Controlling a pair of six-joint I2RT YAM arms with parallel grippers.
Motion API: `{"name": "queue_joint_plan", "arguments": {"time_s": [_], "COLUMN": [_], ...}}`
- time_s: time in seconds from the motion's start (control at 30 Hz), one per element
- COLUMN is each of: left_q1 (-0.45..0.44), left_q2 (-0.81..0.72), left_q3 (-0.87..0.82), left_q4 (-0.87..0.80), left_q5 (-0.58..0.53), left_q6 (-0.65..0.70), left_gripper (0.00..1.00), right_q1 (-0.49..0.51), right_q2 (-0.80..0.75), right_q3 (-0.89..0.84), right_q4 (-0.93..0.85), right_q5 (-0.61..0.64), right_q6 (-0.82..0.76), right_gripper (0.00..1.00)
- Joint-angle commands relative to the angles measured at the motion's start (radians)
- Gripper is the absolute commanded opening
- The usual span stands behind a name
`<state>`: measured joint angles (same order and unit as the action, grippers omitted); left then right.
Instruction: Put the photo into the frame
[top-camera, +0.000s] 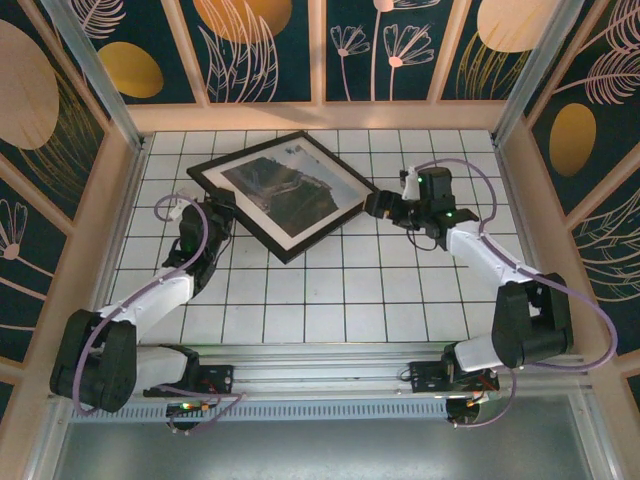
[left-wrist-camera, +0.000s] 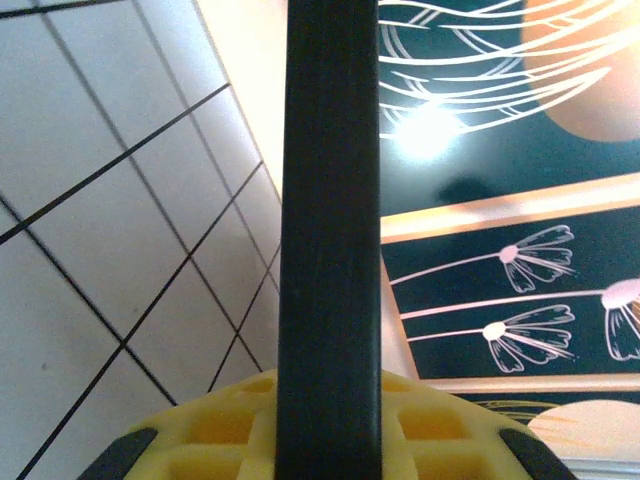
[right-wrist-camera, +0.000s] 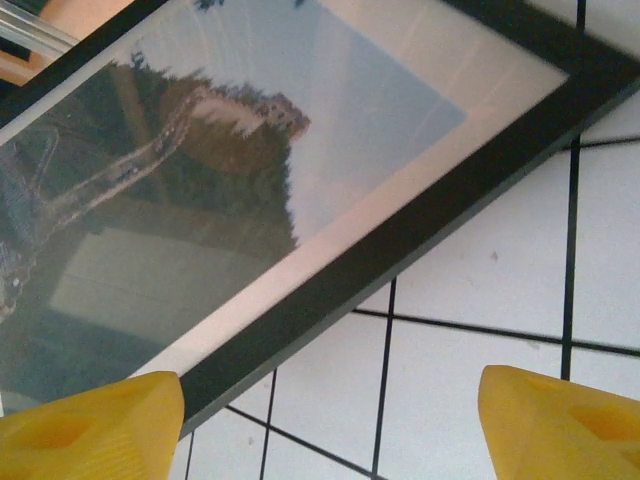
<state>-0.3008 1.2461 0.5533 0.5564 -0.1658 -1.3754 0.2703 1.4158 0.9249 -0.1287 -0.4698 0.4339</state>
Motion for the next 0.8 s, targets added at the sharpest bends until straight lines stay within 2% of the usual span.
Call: {"name": "queue_joint_plan", "arguments": {"time_s": [0.0, 0.2, 0.47, 0.77], "left_q1": [-0.004, -0.040, -0.123, -0.138], "left_q2": [0.001, 0.074, 0.168, 0.276], "left_q3": [-0.016, -0.063, -0.136, -0.202], "left_q4": [0.250, 0.292, 0.337, 0.413], "left_q5": [0.013, 0.042, 0.055, 0.108], "left_q6": [-0.142, -0.205, -0.267, -0.303], "left_gripper": [0.00, 0.10, 0.25, 0.38], "right_q1": [0.007, 0.006, -0.009, -0.040], "right_q2": [0.015, 0.039, 0.075, 0.103], "right_q3": [-0.049, -0.125, -0.153, -0.209], "right_q4": [0.054, 0.150, 0.180, 0.223], "right_q5": [-0.007, -0.033, 0.011, 0.016], "right_q6": [0.054, 0.149, 0.168, 0.180], "right_gripper": [0.80, 0.81, 0.81, 0.81]}}
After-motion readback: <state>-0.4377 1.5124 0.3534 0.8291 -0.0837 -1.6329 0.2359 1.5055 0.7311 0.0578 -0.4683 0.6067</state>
